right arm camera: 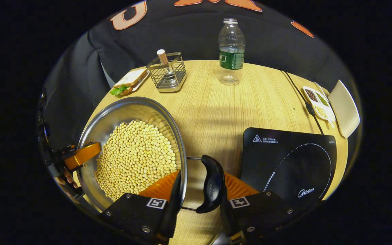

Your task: First push the handle of the pot to place it horizontally, then grasp the pot with both hands and set it on the induction cooktop.

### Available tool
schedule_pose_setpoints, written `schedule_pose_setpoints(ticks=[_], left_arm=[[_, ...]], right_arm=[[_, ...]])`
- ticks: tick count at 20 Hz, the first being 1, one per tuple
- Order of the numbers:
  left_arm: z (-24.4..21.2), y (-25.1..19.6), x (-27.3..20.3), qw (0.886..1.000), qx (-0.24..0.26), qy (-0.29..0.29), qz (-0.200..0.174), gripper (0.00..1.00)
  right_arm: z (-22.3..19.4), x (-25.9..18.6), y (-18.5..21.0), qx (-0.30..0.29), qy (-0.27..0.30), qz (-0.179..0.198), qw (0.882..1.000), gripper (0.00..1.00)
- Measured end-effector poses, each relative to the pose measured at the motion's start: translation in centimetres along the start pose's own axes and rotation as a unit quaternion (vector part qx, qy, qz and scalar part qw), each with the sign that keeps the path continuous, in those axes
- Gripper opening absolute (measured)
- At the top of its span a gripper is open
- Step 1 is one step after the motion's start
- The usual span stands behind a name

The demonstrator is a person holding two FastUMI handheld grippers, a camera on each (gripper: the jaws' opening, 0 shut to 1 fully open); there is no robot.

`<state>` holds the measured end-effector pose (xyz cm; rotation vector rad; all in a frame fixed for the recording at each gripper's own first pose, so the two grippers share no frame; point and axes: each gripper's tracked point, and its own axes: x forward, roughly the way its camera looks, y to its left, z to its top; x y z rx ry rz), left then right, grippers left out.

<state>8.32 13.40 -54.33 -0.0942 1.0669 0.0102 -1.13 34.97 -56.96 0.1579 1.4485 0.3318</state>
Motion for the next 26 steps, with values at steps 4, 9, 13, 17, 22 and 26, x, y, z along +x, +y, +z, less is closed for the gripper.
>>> schedule_pose_setpoints(ticks=[4,9,13,17,22,26], left_arm=[[1.6,-0.3,-3.5,1.0,0.013,-0.027,0.004,0.6],[4.1,-5.1,-6.8,0.998,0.037,-0.056,-0.002,0.59],[5.3,-10.7,-7.8,0.996,0.057,-0.071,-0.023,0.61],[5.7,-16.3,-8.6,0.992,0.077,-0.083,-0.048,0.59],[5.6,-23.6,-8.2,0.988,0.104,-0.084,-0.079,0.59],[5.0,-29.0,-7.3,0.983,0.129,-0.079,-0.1,0.58]], right_arm=[[0.7,-1.1,-1.2,0.001,-0.027,0.002,1.0,0.53],[1.8,-3.5,-3.5,0.01,-0.058,-0.001,0.998,0.53],[2.2,-6.0,-5.8,0.022,-0.08,-0.015,0.996,0.53],[2.1,-8.5,-9.6,0.041,-0.096,-0.033,0.994,0.48],[1.4,-10.4,-13.6,0.066,-0.103,-0.057,0.991,0.48],[0.4,-12.6,-16.5,0.089,-0.098,-0.073,0.989,0.53]])
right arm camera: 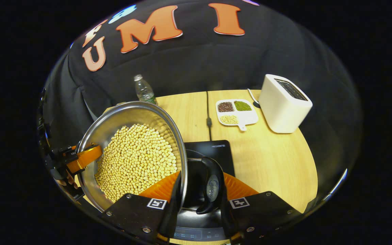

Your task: First push the handle of the pot to place it horizontally, then grasp the pot with both hands and set it on the induction cooktop.

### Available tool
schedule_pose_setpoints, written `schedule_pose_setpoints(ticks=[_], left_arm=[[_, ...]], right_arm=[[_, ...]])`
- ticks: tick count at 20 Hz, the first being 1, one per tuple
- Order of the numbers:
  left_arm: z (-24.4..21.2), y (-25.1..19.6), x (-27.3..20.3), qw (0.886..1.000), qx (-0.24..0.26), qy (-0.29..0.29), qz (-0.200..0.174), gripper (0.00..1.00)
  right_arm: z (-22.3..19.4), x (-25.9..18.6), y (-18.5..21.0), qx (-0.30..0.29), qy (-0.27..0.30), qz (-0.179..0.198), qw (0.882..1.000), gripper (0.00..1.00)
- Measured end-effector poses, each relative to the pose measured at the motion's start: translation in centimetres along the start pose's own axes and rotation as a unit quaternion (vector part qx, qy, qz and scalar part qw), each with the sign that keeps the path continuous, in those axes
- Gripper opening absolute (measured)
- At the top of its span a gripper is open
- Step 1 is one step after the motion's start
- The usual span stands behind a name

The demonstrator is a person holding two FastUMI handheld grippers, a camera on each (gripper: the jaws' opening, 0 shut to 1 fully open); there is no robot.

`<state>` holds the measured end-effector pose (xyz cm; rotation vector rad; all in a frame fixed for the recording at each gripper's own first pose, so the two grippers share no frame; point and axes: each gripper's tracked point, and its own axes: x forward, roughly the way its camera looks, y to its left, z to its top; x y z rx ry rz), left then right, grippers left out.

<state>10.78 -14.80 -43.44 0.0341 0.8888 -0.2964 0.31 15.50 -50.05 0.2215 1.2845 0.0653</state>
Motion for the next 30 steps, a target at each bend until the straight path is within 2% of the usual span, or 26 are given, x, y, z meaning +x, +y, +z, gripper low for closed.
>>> schedule_pose_setpoints(ticks=[1,2,3,4,9,25,30], left_arm=[[0.0,-1.1,0.6,1.0,0.003,0.002,-0.005,0.6],[-0.1,-2.1,1.2,1.0,0.006,0.004,-0.01,0.6],[-0.2,-2.9,1.9,1.0,0.008,0.006,-0.014,0.6],[-0.4,-3.7,2.5,1.0,0.009,0.01,-0.017,0.6],[-1.2,-6.0,4.1,0.999,0.019,0.026,-0.022,0.6],[-3.8,-8.0,6.9,0.998,0.013,0.061,-0.021,0.6],[-4.6,-8.3,7.6,0.998,0.005,0.065,-0.028,0.6]], right_arm=[[0.1,-0.7,-0.6,0.005,0.002,-0.004,1.0,0.48],[-0.1,-1.0,-1.1,0.006,0.004,-0.007,1.0,0.53],[-0.4,-1.3,-1.8,0.009,0.006,-0.01,1.0,0.48],[-0.5,-1.4,-2.3,0.009,0.008,-0.013,1.0,0.53],[-1.0,-1.7,-3.2,0.021,0.022,-0.014,0.999,0.53],[-1.4,-0.7,-2.6,0.023,0.05,-0.011,0.998,0.53],[-1.1,-0.9,-2.8,0.026,0.053,0.002,0.998,0.54]])
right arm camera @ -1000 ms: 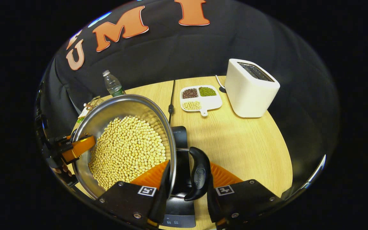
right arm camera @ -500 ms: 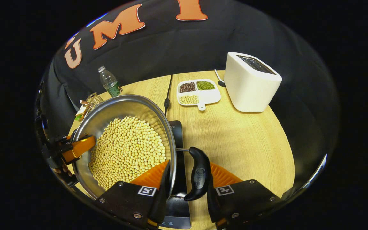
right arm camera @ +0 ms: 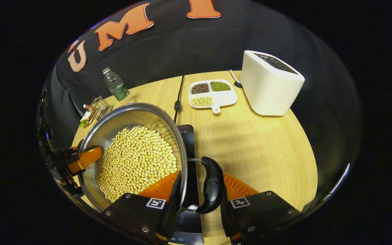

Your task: First push the handle of the pot to place it horizontally, then grasp the pot with both hands and set it on the induction cooktop.

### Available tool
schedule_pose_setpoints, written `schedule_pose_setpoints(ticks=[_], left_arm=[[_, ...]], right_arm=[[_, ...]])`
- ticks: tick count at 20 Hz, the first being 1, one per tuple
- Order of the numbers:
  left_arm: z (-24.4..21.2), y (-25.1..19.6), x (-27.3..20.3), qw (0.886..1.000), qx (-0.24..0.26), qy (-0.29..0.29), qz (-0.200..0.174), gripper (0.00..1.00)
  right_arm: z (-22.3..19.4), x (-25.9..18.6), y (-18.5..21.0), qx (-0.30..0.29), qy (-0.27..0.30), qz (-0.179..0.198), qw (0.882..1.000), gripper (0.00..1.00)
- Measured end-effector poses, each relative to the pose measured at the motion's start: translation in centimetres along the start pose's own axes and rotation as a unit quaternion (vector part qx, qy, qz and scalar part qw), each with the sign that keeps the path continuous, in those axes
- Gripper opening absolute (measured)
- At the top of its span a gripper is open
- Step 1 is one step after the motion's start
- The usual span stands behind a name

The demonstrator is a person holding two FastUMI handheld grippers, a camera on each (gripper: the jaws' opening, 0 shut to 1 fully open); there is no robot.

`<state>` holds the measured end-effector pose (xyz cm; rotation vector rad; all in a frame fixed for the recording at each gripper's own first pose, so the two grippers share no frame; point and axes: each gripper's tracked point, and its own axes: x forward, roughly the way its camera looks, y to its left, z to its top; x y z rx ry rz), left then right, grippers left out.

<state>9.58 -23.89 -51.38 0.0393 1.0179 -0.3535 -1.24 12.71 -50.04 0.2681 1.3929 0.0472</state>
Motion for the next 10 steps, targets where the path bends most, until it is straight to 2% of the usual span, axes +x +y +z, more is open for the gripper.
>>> schedule_pose_setpoints(ticks=[2,3,4,7,9,10], left_arm=[[-0.1,0.2,-0.2,1.0,-0.005,0.0,-0.001,0.58],[-0.3,0.1,-0.2,1.0,-0.003,0.002,-0.003,0.63],[-0.6,-0.1,-0.4,1.0,0.005,0.002,-0.001,0.63],[-0.1,0.2,-1.1,0.998,0.054,-0.023,0.026,0.76],[0.2,0.3,-1.6,0.998,0.049,-0.035,0.034,0.84],[0.5,0.8,-2.0,0.997,0.045,-0.042,0.037,0.84]], right_arm=[[0.1,0.2,-0.1,-0.009,-0.005,0.009,1.0,0.59],[0.1,0.2,0.0,-0.015,-0.01,0.013,1.0,0.61],[0.2,0.3,-0.1,-0.023,-0.017,0.015,0.999,0.64],[0.7,0.3,-0.9,-0.035,-0.038,0.005,0.999,0.73],[1.0,-0.1,-1.1,-0.039,-0.055,0.003,0.998,0.81],[1.3,-0.5,-1.2,-0.043,-0.067,0.002,0.997,0.84]])
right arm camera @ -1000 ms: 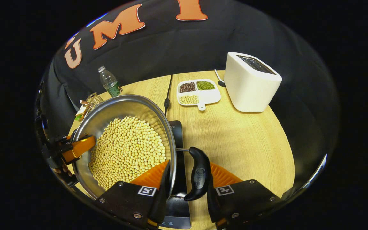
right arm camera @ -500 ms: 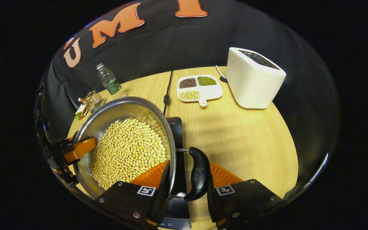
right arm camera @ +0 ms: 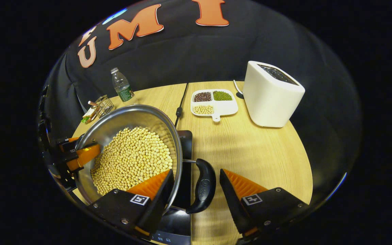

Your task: First push the handle of the pot to place it horizontally, then grasp the pot with both hands and set it on the induction cooktop.

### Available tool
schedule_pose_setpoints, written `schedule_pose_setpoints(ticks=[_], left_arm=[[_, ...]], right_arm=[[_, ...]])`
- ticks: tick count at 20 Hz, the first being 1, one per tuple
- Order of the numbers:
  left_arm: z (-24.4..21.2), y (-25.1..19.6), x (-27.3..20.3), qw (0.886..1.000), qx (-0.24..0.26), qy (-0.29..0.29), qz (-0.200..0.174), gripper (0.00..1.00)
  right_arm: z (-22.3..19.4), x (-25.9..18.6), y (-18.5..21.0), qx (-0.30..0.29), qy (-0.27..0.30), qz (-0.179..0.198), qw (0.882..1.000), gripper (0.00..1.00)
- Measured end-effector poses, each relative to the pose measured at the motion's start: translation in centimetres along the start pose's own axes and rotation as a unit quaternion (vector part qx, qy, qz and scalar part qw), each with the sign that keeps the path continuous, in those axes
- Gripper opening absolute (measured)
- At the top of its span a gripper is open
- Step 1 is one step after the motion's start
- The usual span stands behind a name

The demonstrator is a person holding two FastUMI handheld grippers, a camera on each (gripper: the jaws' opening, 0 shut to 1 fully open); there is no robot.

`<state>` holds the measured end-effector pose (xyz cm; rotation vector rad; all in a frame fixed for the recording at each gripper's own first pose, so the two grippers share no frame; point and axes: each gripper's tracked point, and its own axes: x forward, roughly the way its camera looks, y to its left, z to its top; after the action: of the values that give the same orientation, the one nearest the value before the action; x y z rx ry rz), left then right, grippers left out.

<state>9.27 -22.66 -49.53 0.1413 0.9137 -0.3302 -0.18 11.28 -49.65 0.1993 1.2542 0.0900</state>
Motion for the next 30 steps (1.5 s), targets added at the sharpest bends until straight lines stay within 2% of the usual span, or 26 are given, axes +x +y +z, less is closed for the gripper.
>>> schedule_pose_setpoints(ticks=[5,7,10,15,16,17,18,20,22,23,25,26,28,30], left_arm=[[4.5,2.4,-4.2,0.996,-0.04,-0.075,0.025,0.84],[7.2,3.9,-7.0,0.99,-0.04,-0.123,0.052,0.86],[10.9,5.3,-12.1,0.978,-0.061,-0.189,0.07,0.85],[16.3,7.2,-21.9,0.942,-0.082,-0.309,0.104,0.84],[17.1,7.5,-24.0,0.931,-0.084,-0.337,0.11,0.84],[18.1,8.0,-26.2,0.922,-0.083,-0.36,0.118,0.84],[18.4,8.4,-28.8,0.911,-0.08,-0.383,0.128,0.84],[19.2,8.2,-33.2,0.89,-0.069,-0.427,0.143,0.84],[19.9,7.6,-36.7,0.87,-0.06,-0.463,0.157,0.84],[19.9,7.4,-38.2,0.863,-0.056,-0.475,0.164,0.84],[19.8,6.6,-40.8,0.848,-0.043,-0.497,0.176,0.83],[20.0,6.5,-42.3,0.838,-0.035,-0.512,0.187,0.83],[20.2,5.7,-44.0,0.824,-0.023,-0.532,0.194,0.83],[20.2,5.0,-44.9,0.823,-0.021,-0.537,0.186,0.83]], right_arm=[[4.0,-3.7,-1.8,-0.024,-0.091,-0.029,0.995,0.91],[6.2,-6.1,-2.5,-0.031,-0.141,-0.042,0.989,0.92],[9.4,-10.5,-2.4,-0.025,-0.22,-0.039,0.974,0.95],[13.5,-20.2,-2.0,-0.037,-0.356,-0.025,0.933,0.94],[14.0,-22.1,-1.5,-0.043,-0.379,-0.018,0.924,0.94],[14.4,-24.0,-1.1,-0.046,-0.398,-0.014,0.916,0.98],[14.7,-25.7,-0.6,-0.052,-0.417,-0.008,0.908,0.94],[15.2,-29.0,0.0,-0.065,-0.448,0.0,0.891,0.94],[15.9,-32.7,0.8,-0.079,-0.487,0.004,0.87,0.94],[16.2,-34.3,1.2,-0.087,-0.508,0.005,0.857,0.98],[16.7,-37.4,1.7,-0.105,-0.542,-0.002,0.834,0.98],[17.0,-38.4,2.1,-0.113,-0.553,-0.004,0.825,0.94],[17.1,-39.9,2.6,-0.118,-0.567,-0.004,0.815,0.97],[16.8,-40.8,3.0,-0.117,-0.575,0.004,0.81,0.96]])
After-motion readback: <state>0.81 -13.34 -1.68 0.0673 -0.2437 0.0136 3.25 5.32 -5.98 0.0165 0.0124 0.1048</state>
